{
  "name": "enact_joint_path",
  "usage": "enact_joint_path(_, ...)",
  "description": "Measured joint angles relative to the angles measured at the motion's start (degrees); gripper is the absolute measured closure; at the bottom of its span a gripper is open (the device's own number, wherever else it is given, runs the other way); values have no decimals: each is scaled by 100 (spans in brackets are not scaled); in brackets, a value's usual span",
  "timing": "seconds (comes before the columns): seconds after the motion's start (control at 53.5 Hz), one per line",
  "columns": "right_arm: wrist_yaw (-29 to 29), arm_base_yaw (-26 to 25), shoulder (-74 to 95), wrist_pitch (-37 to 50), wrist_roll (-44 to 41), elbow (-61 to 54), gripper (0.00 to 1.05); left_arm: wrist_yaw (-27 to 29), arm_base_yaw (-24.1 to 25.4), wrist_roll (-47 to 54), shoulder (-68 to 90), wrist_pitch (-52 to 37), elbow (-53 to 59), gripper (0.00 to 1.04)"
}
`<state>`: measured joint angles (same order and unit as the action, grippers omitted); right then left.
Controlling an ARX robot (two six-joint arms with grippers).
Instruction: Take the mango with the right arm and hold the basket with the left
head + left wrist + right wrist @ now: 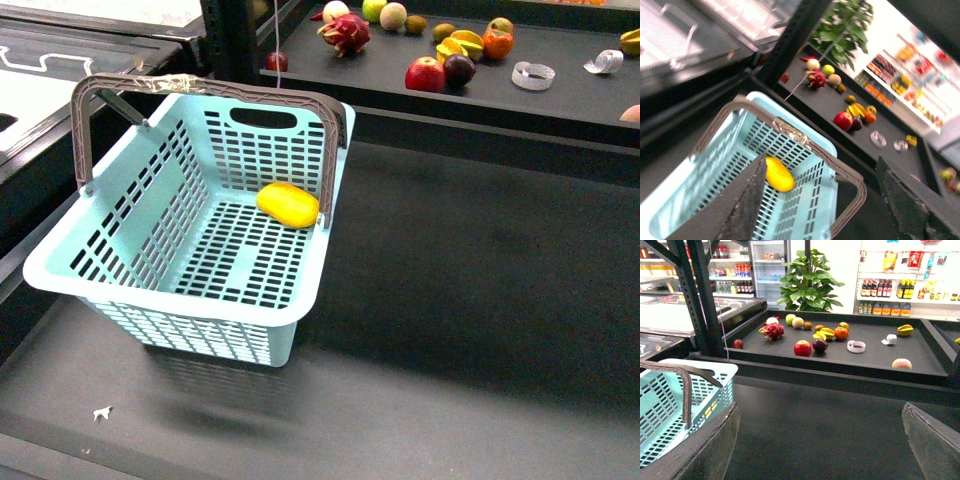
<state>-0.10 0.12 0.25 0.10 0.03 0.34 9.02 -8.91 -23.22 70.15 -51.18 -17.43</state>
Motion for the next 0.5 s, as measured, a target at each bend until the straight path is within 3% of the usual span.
enact_joint_path(0.075, -4, 0, 0, 0, 0, 0, 8, -177, 131, 1384, -437, -50, 328, 63)
enact_joint_path(0.262, -2, 0, 0, 0, -2, 0, 8, -415, 365, 2127, -1213, 227, 898, 102)
enact_joint_path(0.505, -2, 0, 0, 0, -2, 0, 8, -883, 870, 2234, -2144, 566, 1410, 103)
